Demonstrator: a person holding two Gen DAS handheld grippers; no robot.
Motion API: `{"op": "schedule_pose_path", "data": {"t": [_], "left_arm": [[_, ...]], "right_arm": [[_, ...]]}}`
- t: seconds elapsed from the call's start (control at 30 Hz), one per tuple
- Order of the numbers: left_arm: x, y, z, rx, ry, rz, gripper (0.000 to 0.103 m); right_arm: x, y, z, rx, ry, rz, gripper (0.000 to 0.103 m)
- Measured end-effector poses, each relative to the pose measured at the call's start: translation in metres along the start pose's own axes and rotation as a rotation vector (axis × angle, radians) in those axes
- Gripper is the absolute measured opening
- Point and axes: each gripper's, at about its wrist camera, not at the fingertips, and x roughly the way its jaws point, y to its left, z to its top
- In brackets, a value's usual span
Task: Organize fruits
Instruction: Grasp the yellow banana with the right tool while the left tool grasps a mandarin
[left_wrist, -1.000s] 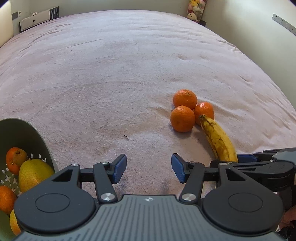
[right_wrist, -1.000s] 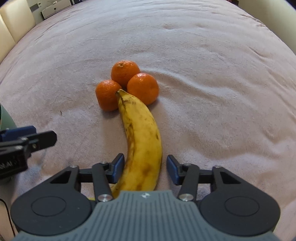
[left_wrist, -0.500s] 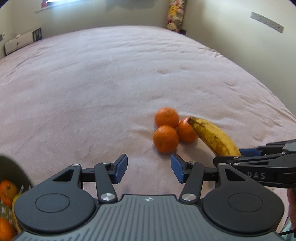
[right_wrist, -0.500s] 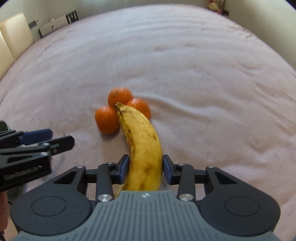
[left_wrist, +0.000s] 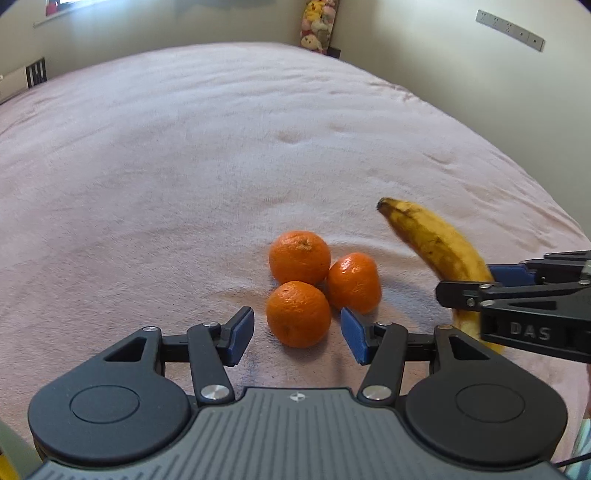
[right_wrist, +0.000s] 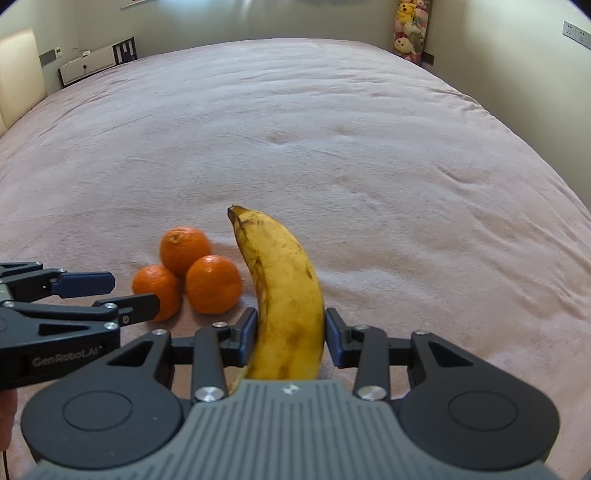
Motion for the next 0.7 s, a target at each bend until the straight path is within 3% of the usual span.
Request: {"op": "schedule_pose_path", "data": {"t": [0.2, 0.37, 0.7], "left_arm": [[0.016, -0.002, 0.002, -0.005, 0.03, -0.011, 0.064], [0.022, 0.001, 0.001, -0.021, 0.049, -0.004, 0.05], [0.016, -0.003, 0.004, -0.016, 0.05, 0.022, 0.047]], "right_arm": [[0.005, -0.004, -0.001, 0.02, 0.019, -0.005, 0.037], [0.006, -0.006, 0.001, 0.028, 0.022, 0.002, 0.037], [0.006, -0.004, 0.002, 0.023, 0.019, 0.016, 0.037]]}}
